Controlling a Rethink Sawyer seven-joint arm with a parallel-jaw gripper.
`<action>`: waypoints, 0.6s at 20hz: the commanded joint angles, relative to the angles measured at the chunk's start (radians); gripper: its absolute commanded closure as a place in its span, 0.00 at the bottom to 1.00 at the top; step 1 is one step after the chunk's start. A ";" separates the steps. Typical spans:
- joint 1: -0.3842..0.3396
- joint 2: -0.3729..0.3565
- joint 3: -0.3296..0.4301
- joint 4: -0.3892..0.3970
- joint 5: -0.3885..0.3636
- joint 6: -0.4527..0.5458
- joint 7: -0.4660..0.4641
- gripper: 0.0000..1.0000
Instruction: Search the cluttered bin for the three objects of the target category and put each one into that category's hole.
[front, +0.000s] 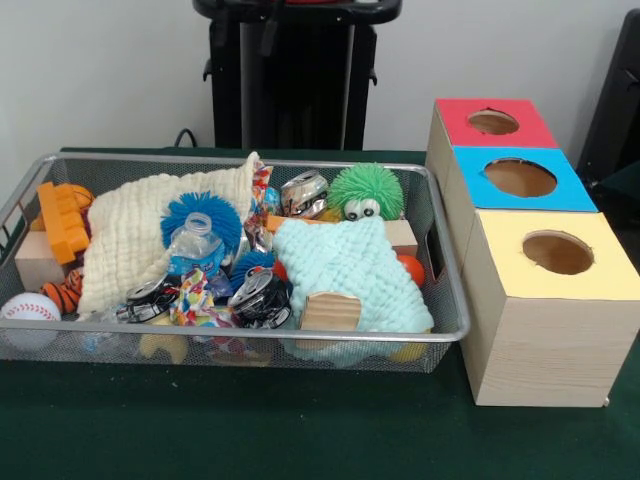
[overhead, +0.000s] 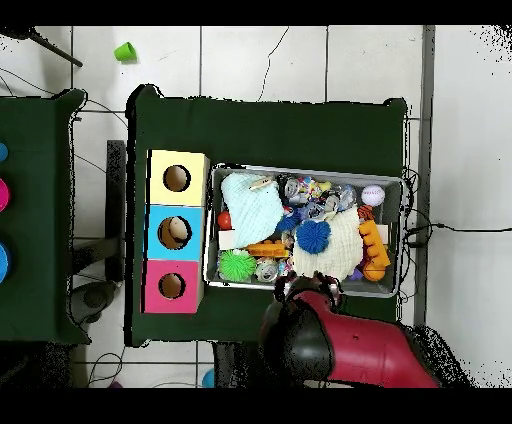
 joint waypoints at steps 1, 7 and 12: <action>-0.195 0.094 0.249 -0.031 -0.035 -0.076 -0.178 0.00; -0.335 0.176 0.357 -0.062 -0.106 -0.099 -0.202 0.00; -0.424 0.217 0.445 -0.110 -0.142 -0.049 -0.245 0.00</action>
